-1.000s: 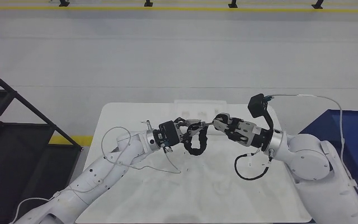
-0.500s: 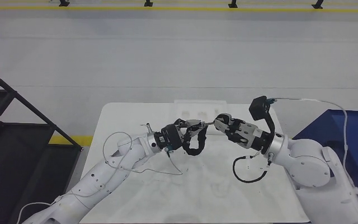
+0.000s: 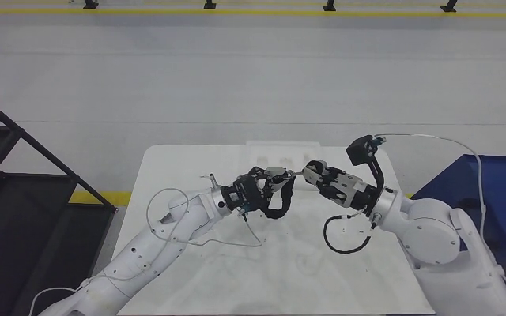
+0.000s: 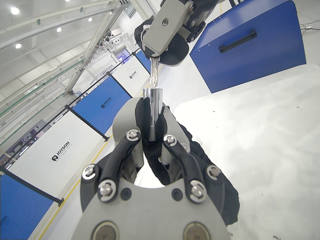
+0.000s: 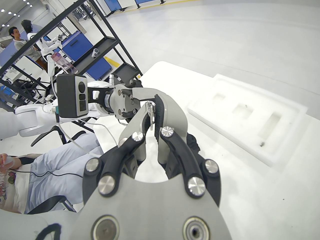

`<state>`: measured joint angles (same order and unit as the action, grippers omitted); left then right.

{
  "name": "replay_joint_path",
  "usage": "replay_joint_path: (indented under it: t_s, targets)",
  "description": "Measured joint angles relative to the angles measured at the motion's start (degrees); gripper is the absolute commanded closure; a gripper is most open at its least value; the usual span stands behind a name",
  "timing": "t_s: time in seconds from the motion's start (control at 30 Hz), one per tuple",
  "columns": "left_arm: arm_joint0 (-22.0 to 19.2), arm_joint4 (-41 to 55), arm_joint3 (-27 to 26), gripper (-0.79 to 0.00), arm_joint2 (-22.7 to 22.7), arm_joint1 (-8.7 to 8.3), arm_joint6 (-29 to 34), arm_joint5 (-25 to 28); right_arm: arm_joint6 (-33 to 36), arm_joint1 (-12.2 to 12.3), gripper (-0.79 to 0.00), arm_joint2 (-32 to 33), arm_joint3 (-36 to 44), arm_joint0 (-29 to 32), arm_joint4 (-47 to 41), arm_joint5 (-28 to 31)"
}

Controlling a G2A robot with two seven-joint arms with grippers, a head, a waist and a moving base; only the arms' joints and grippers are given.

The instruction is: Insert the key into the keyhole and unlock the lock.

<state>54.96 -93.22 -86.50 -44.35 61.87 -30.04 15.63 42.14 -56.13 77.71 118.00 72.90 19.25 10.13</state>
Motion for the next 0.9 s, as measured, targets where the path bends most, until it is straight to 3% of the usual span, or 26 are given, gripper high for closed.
replay_joint_path:
  t_s: [0.9]
  targets:
    - [1.5, -2.9, 0.4, 0.000, -2.4, 1.53, 0.0, 1.0, 0.6, -0.3, 0.000, -1.3, -0.3, -0.8, 1.1, -1.9]
